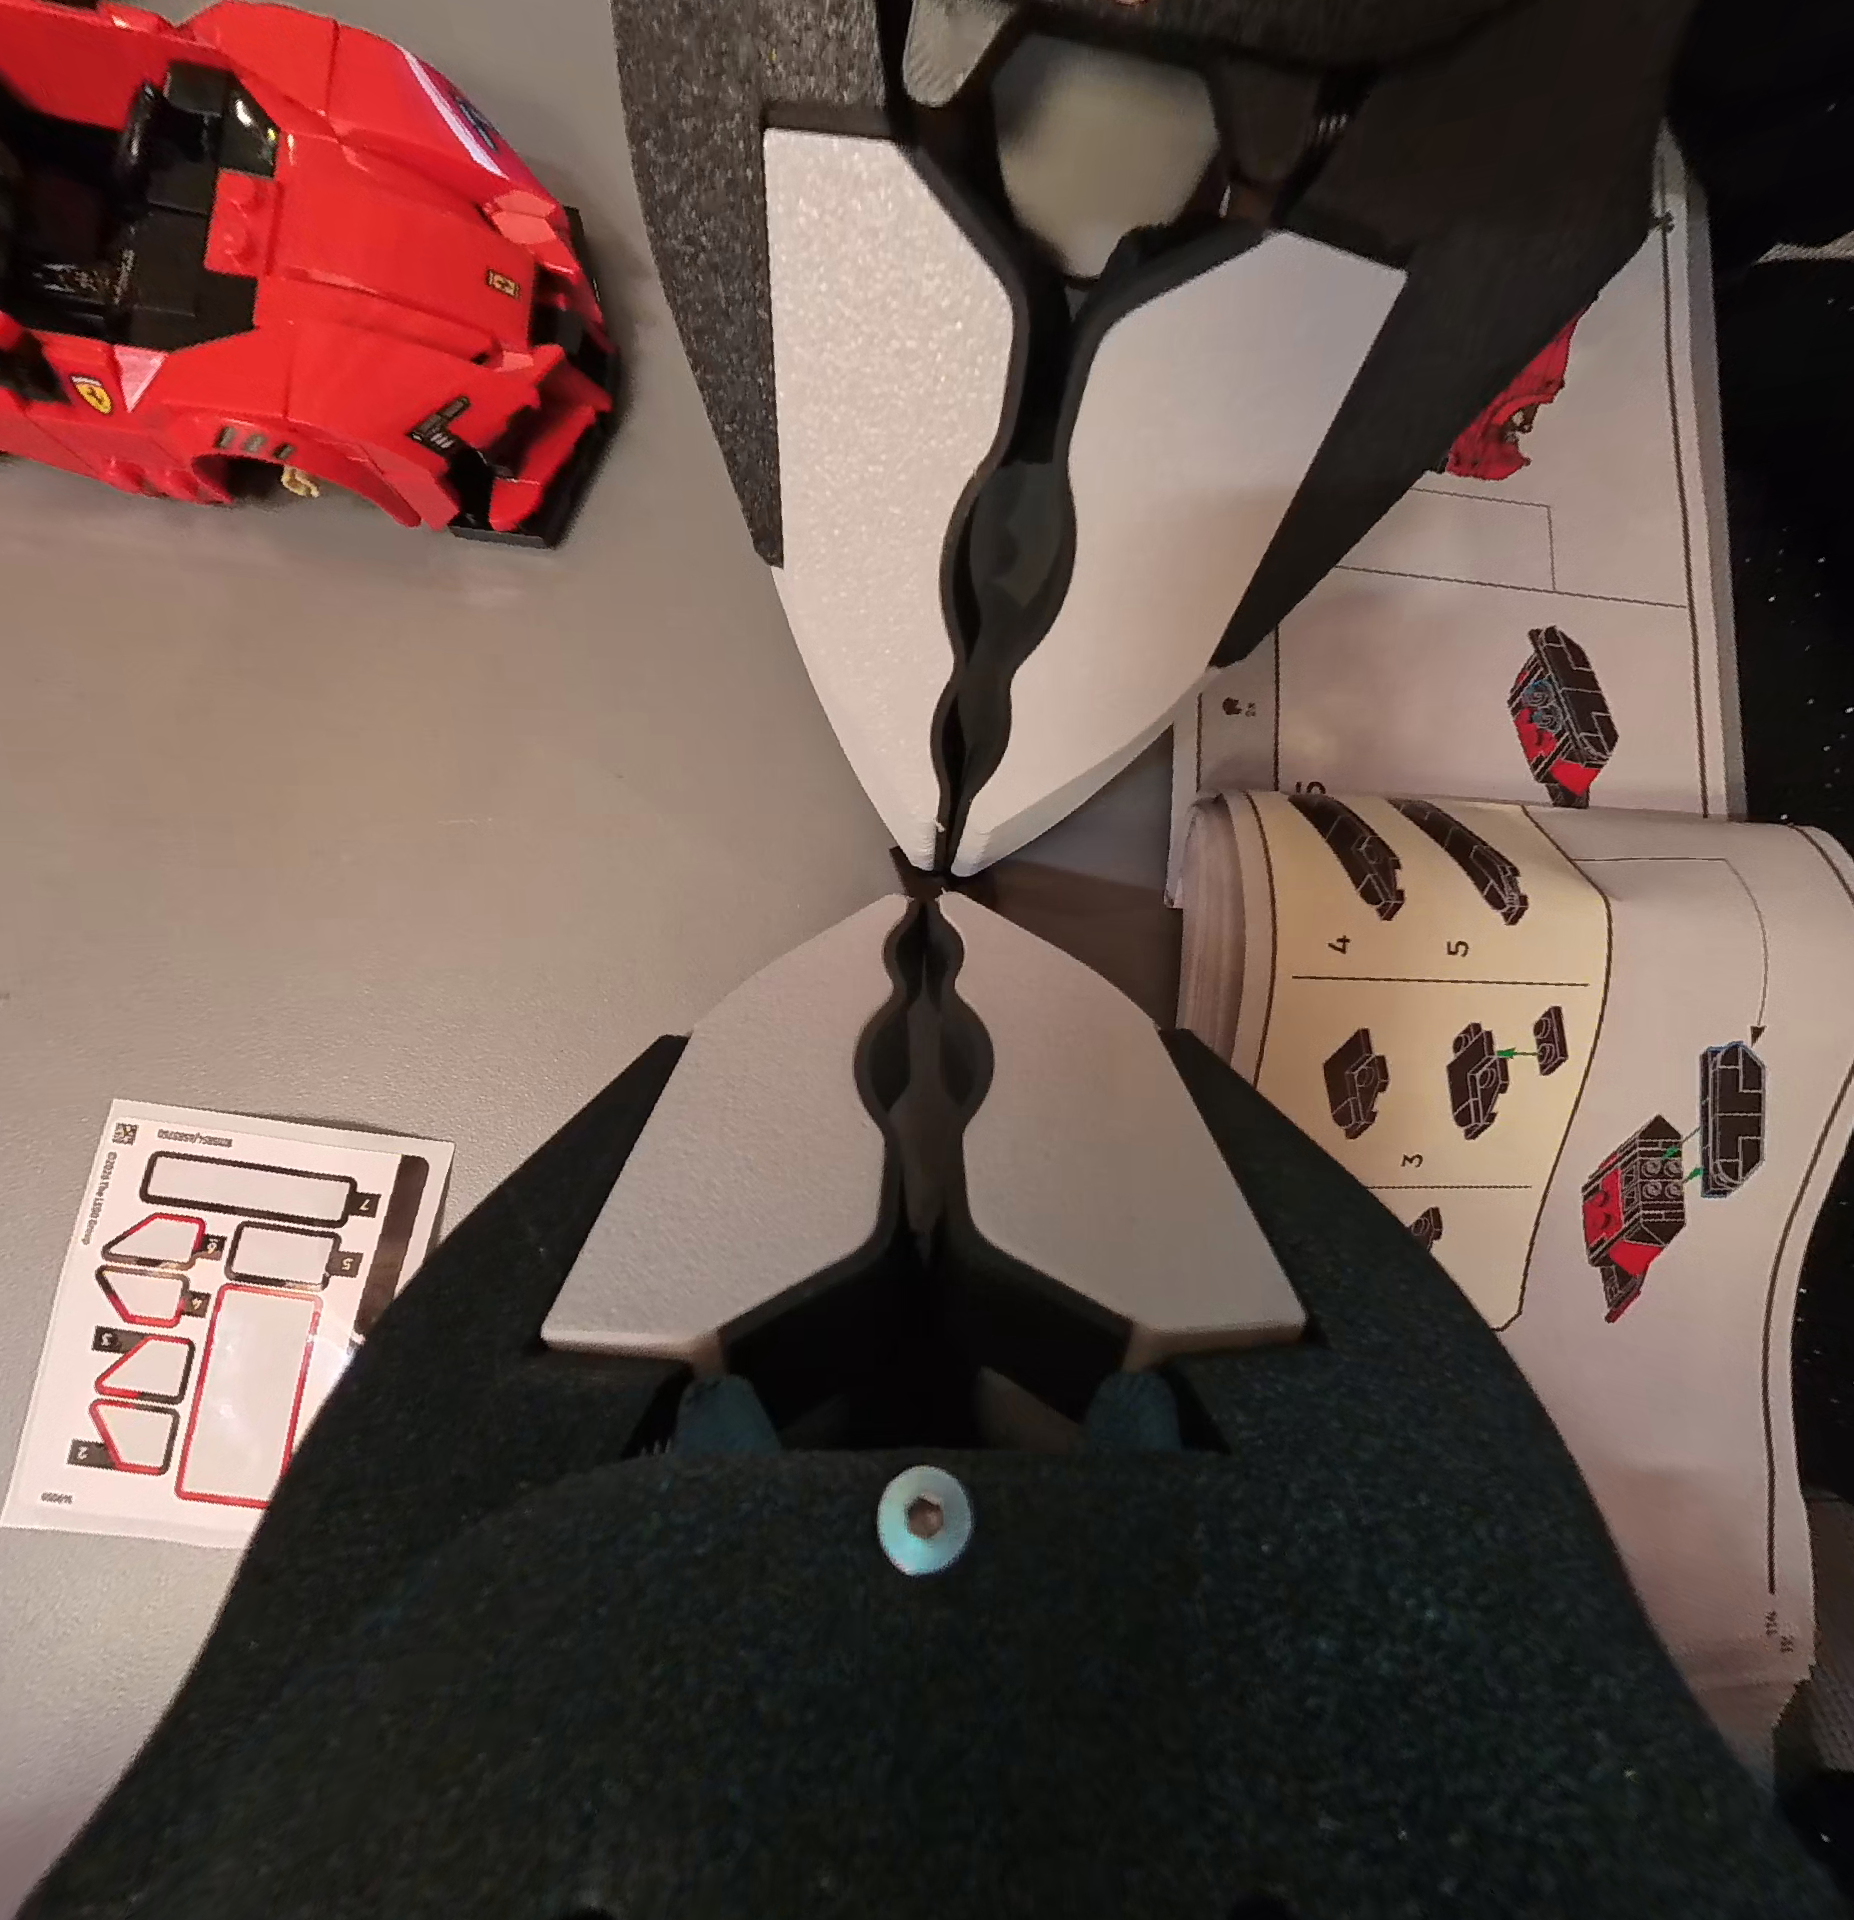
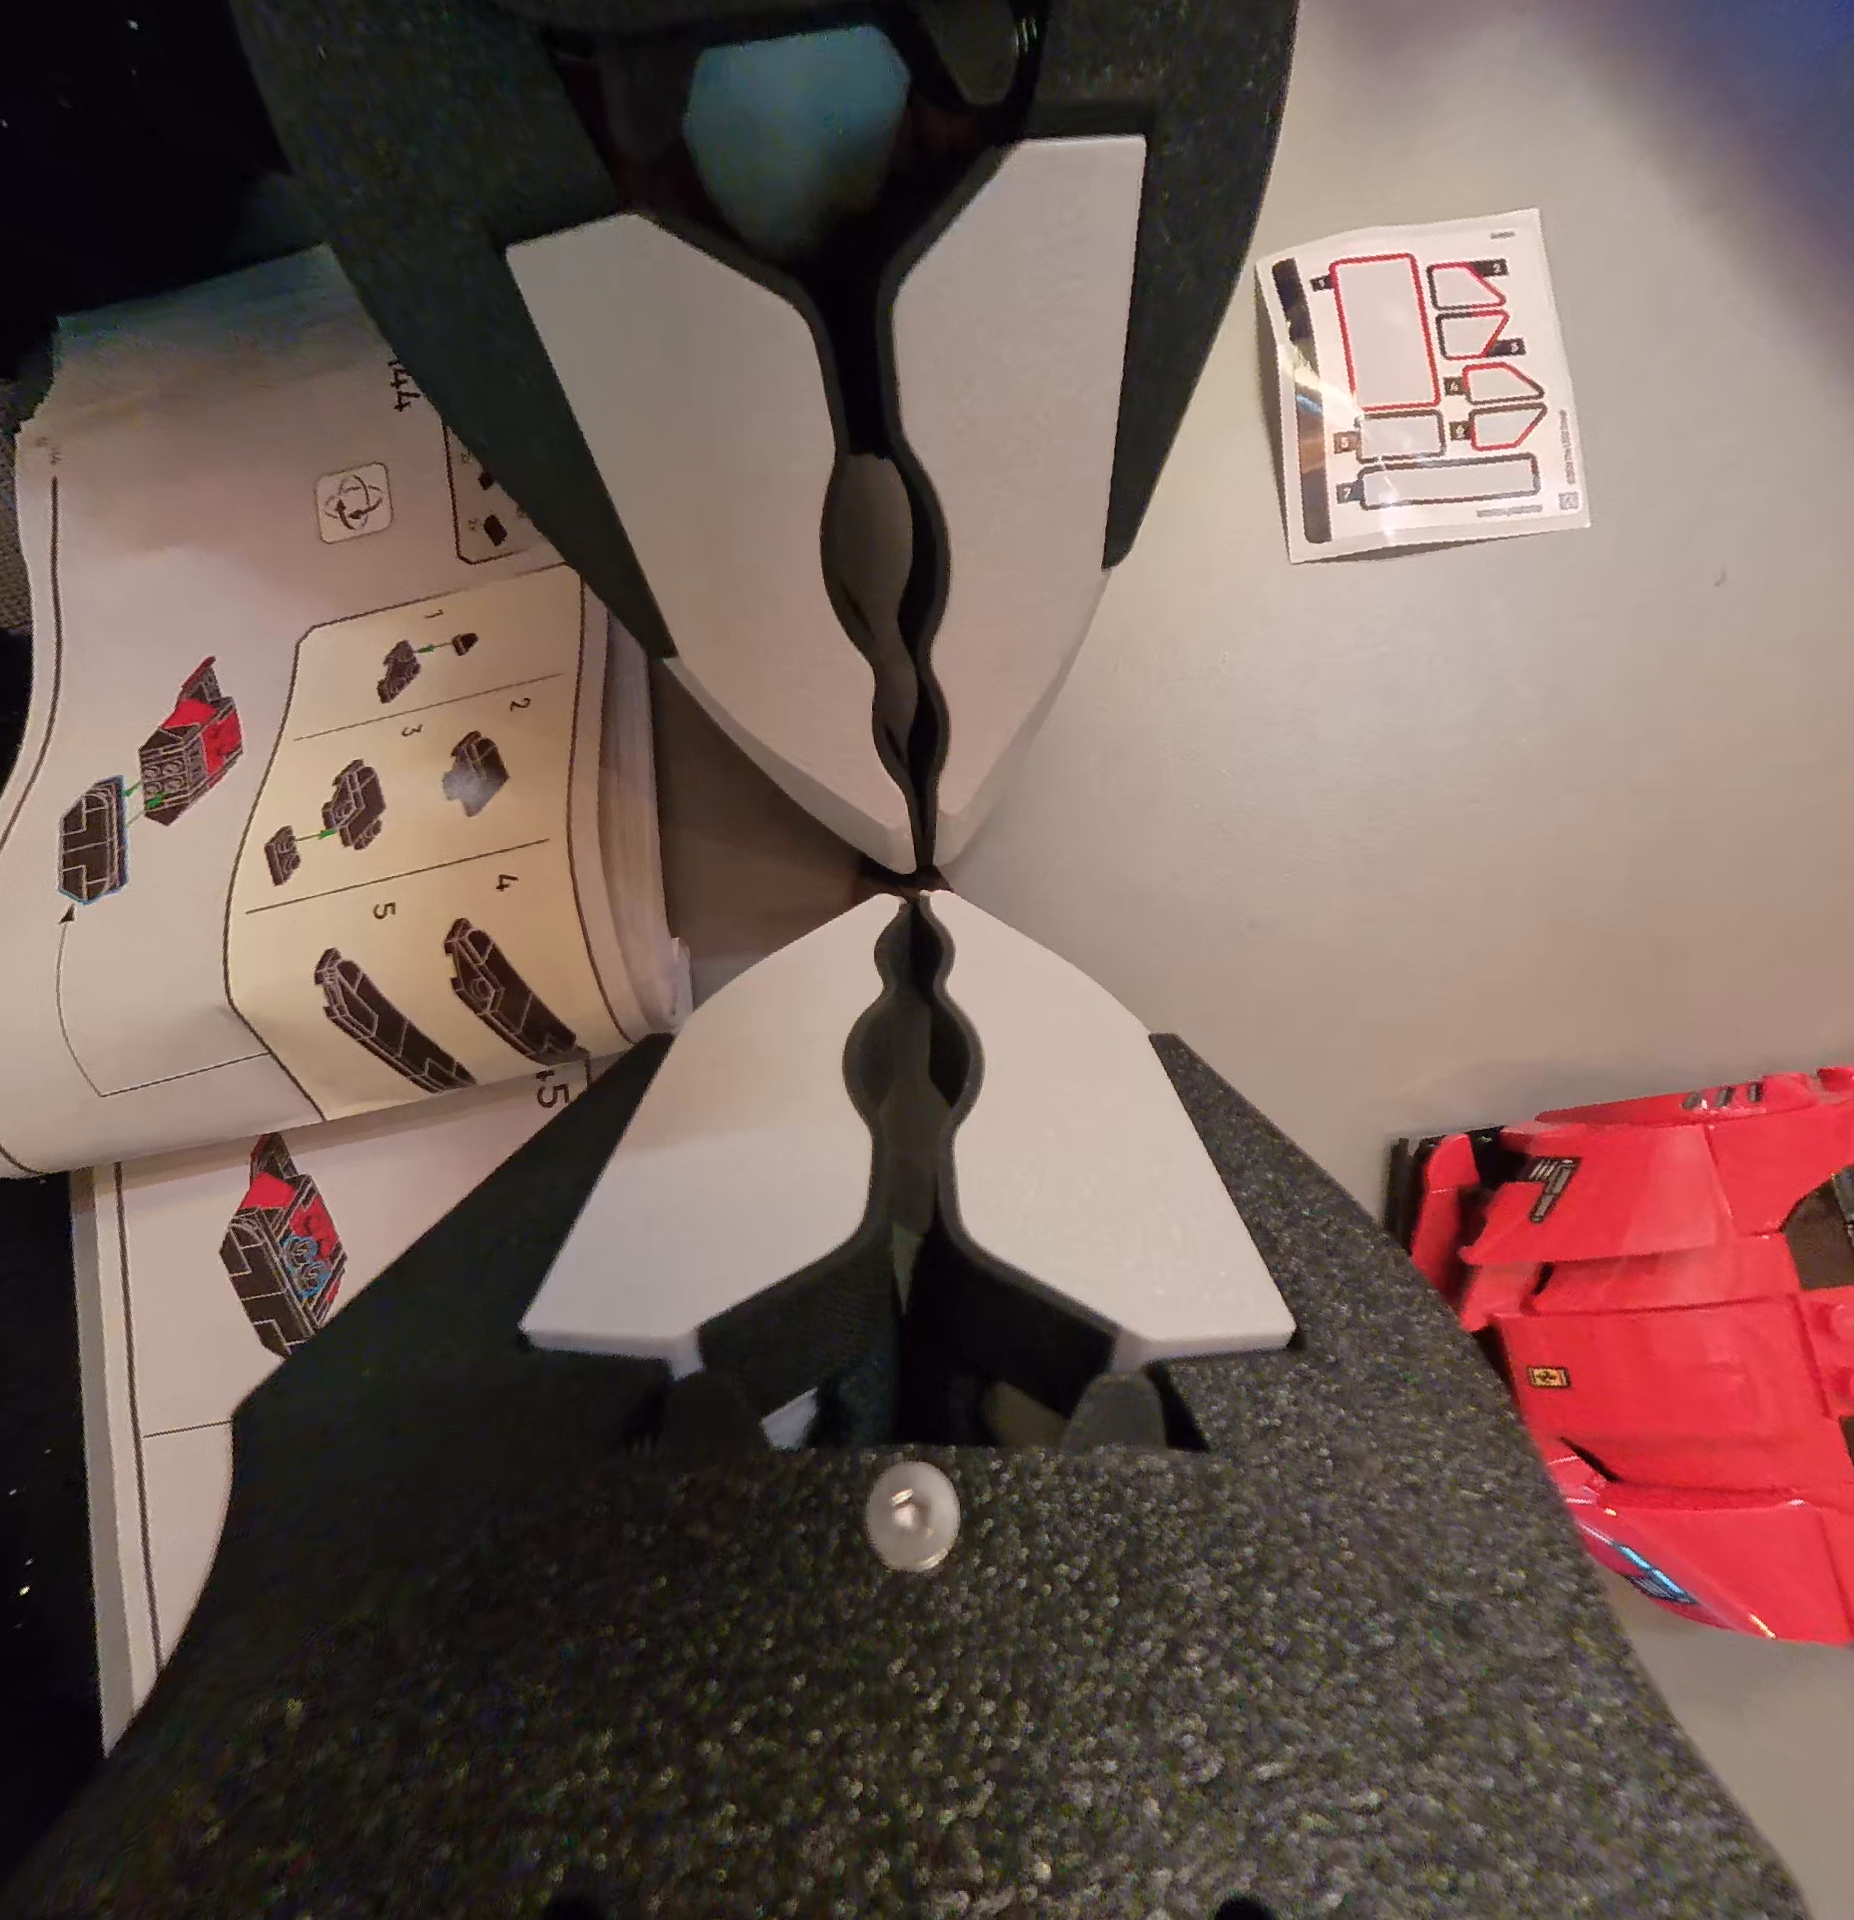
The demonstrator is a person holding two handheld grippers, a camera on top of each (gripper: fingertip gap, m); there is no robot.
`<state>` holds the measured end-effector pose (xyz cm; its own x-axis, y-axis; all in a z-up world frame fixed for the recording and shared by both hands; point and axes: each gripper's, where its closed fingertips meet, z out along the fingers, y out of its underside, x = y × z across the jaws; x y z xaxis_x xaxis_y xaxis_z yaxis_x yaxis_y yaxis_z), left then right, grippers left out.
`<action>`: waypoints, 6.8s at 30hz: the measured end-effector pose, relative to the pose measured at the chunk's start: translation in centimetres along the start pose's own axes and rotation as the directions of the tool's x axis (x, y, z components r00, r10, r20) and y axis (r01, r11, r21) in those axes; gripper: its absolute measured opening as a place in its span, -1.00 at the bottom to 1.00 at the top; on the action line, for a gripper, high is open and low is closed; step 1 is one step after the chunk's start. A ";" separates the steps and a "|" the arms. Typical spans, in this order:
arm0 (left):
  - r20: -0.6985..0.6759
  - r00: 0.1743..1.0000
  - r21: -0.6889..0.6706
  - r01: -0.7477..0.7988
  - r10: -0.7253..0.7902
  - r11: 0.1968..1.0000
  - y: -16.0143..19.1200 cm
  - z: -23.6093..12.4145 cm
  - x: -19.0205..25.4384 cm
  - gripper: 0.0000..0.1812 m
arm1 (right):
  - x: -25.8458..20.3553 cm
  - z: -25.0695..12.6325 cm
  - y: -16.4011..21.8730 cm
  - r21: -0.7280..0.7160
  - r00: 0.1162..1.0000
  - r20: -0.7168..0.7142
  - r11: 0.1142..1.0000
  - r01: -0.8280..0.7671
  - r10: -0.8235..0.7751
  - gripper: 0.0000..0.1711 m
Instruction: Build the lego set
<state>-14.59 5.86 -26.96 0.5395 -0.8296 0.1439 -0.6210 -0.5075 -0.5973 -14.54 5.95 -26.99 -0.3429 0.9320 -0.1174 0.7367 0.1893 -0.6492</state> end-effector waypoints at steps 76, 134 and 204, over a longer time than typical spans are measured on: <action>-0.380 0.885 0.190 -0.211 0.270 0.959 0.9 -1.3 8.2 -0.97 | -10.2 0.7 0.4 0.202 0.946 0.035 0.929 0.310 -0.323 -0.95; -0.430 0.897 0.063 -0.083 0.102 0.995 2.0 0.0 8.0 -1.00 | -9.1 -0.9 2.1 0.198 0.986 0.097 0.974 0.112 -0.134 -0.99; 0.188 0.981 0.320 -0.098 0.039 0.942 -0.6 -2.2 -2.7 -0.92 | 2.6 -16.6 14.6 0.076 0.795 -0.521 0.945 -0.319 0.310 -0.95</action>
<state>-16.90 7.85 -25.27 0.6125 -0.7899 -0.0303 -0.4566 -0.3223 -0.8292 5.02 16.29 -24.26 0.2600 0.9607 0.0969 0.7611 -0.1422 -0.6328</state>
